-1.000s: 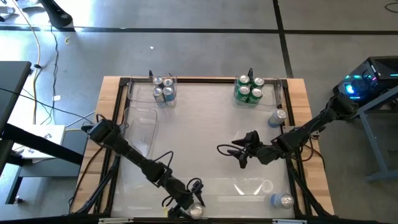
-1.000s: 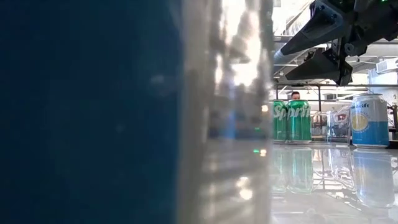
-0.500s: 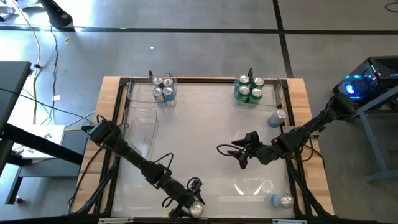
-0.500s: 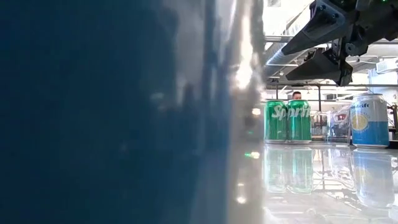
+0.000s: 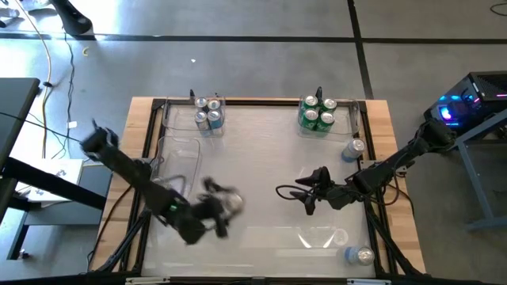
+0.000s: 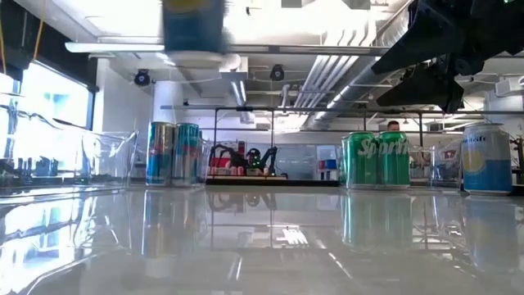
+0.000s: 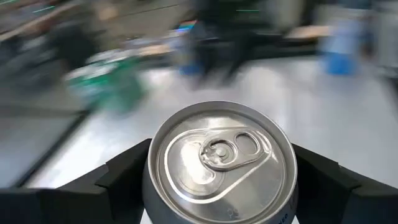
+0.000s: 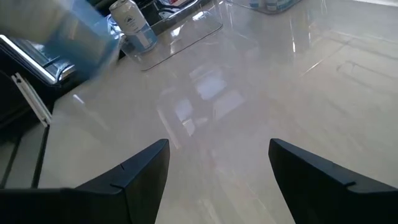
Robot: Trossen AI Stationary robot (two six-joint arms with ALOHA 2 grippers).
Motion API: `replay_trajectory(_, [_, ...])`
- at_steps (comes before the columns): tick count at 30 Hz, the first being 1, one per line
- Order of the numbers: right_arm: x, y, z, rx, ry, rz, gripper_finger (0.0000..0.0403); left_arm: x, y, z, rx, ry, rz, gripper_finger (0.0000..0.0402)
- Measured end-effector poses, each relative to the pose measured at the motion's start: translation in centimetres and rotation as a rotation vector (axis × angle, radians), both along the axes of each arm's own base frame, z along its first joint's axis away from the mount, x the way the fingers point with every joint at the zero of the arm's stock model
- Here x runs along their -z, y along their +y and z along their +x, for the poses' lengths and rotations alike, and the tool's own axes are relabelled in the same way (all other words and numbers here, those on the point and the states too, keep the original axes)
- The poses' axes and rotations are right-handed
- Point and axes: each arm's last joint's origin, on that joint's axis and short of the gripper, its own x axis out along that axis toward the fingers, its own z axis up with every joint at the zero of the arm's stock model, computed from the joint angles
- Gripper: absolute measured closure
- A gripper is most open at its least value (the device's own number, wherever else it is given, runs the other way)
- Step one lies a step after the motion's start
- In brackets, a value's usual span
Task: Sort soda cans
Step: Put the bottom center blue-white soda can into the middle bottom transparent bin
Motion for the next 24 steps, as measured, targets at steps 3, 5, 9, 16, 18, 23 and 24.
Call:
replay_trajectory(3, [0.0, 0.0, 0.0, 0.0, 0.001, -0.01, 0.0132, -2.0, 2.4, -4.1, -0.182, -0.023, -0.032, 0.0107])
replay_trajectory(5, [0.0, 0.0, 0.0, 0.001, 0.001, -0.014, 0.0132, -2.9, 4.1, -7.0, -0.276, -0.049, -0.095, 0.0107])
replay_trajectory(9, [0.1, -0.1, 0.0, -0.001, 0.01, -0.033, 0.0132, -3.6, 7.1, -11.5, -0.421, -0.058, -0.213, 0.0107])
replay_trajectory(16, [0.1, -0.1, 0.0, -0.004, 0.013, -0.045, 0.0132, -2.2, 8.1, -13.2, -0.582, 0.142, -0.332, 0.0107])
replay_trajectory(18, [0.1, -0.1, -0.1, 0.003, 0.012, -0.05, 0.0132, -1.4, 7.9, -13.5, -0.613, 0.193, -0.358, 0.0107])
replay_trajectory(23, [0.1, -0.1, -0.1, 0.016, 0.012, -0.06, 0.0132, 0.9, 7.6, -14.4, -0.668, 0.253, -0.372, 0.0107])
replay_trajectory(24, [0.1, -0.1, -0.1, 0.015, 0.013, -0.06, 0.0132, 1.3, 7.5, -14.7, -0.674, 0.254, -0.363, 0.0107])
